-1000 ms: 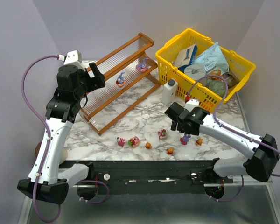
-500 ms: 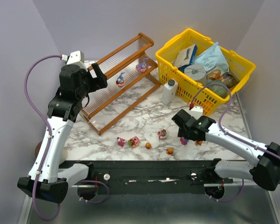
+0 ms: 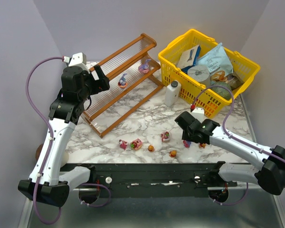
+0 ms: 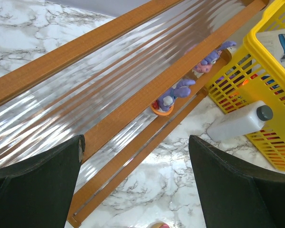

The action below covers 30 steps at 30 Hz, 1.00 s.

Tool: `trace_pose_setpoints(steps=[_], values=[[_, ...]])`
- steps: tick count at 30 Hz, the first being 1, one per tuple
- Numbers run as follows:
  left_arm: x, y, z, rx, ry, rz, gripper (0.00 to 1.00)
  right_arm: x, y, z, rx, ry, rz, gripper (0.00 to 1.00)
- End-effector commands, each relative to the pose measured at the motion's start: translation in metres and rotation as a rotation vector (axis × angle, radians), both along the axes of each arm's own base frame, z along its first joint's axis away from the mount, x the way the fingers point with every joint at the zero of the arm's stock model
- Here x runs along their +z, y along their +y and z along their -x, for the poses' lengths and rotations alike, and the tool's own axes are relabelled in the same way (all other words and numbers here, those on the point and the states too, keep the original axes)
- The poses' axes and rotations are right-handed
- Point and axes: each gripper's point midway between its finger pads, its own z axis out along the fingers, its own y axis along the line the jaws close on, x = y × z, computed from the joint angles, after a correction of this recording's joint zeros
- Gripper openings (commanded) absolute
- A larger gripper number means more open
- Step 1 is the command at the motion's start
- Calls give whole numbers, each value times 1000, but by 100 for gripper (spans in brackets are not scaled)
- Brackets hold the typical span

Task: Place and organize the plastic toys onto the shelf

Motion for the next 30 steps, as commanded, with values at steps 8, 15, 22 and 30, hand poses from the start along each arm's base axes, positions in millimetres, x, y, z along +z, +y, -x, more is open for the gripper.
trace_pose_setpoints(steps=[8,15,22,30], values=[[-2,-4,2,-20,3,8,99,-7,-9,8,-33,32,20,17],[1,-5,4,-30,-5,7,99,7,-5,-1,-45,6,20,1],[8,-10,8,-67,-28,8,99,70,15,-30,-42,-114,-49,1],[12,-1,12,-27,-44,-4,99,126,68,-67,32,-187,-188,1]])
